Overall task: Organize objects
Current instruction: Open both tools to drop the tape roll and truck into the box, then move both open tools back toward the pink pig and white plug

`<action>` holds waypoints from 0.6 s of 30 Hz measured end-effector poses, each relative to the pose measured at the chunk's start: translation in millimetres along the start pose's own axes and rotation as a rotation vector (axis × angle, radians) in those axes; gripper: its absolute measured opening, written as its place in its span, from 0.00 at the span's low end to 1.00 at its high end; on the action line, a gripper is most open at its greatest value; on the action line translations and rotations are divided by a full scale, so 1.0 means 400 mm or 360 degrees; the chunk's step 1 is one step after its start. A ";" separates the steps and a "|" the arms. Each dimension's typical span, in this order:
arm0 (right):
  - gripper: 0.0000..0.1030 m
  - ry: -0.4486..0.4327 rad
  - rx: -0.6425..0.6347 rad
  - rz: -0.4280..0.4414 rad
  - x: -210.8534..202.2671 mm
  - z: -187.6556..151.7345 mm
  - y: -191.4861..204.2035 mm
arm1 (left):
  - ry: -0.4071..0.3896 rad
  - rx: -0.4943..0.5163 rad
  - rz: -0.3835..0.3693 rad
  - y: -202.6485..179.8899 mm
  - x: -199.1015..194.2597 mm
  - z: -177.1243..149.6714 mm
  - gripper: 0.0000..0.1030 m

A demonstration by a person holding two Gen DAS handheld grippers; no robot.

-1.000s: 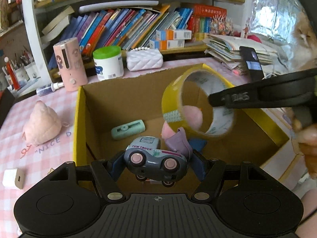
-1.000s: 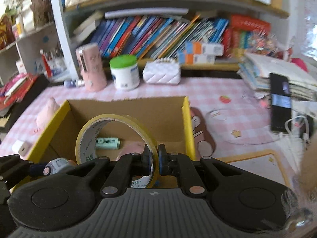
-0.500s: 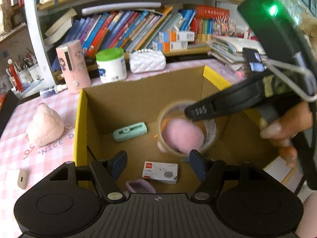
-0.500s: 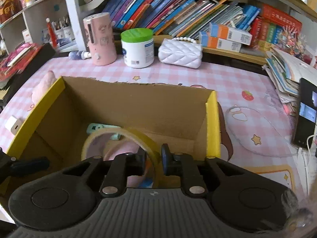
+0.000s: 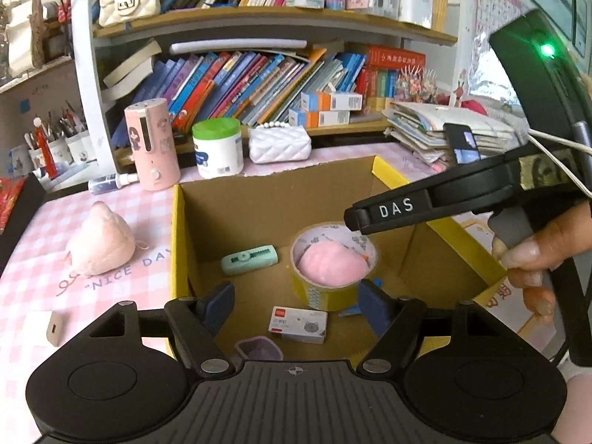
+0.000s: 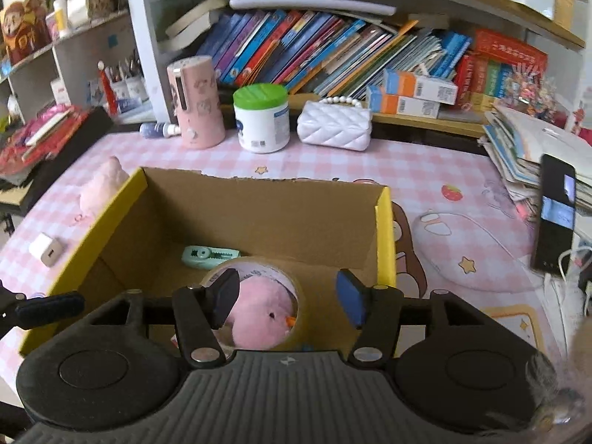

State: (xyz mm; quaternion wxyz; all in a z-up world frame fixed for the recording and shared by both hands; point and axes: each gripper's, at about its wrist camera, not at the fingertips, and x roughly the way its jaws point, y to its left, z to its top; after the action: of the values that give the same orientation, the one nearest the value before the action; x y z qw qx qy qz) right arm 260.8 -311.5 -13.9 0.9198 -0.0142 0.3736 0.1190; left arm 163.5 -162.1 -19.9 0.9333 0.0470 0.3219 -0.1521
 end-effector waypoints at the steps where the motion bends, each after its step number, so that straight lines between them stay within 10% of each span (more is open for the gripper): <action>1: 0.54 -0.0012 0.0010 0.0000 -0.011 -0.005 0.002 | -0.0010 -0.0002 -0.0002 0.001 -0.008 -0.003 0.73; 18: 0.68 -0.0371 0.0104 -0.0354 -0.235 -0.183 0.163 | -0.0111 -0.0221 0.0158 0.133 -0.170 -0.108 0.83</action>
State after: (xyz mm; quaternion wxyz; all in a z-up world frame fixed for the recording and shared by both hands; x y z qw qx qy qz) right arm 130.6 -276.3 2.4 0.9644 -0.0117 0.2642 0.0051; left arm 104.1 -86.4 -12.5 0.9514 -0.0074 0.2962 -0.0844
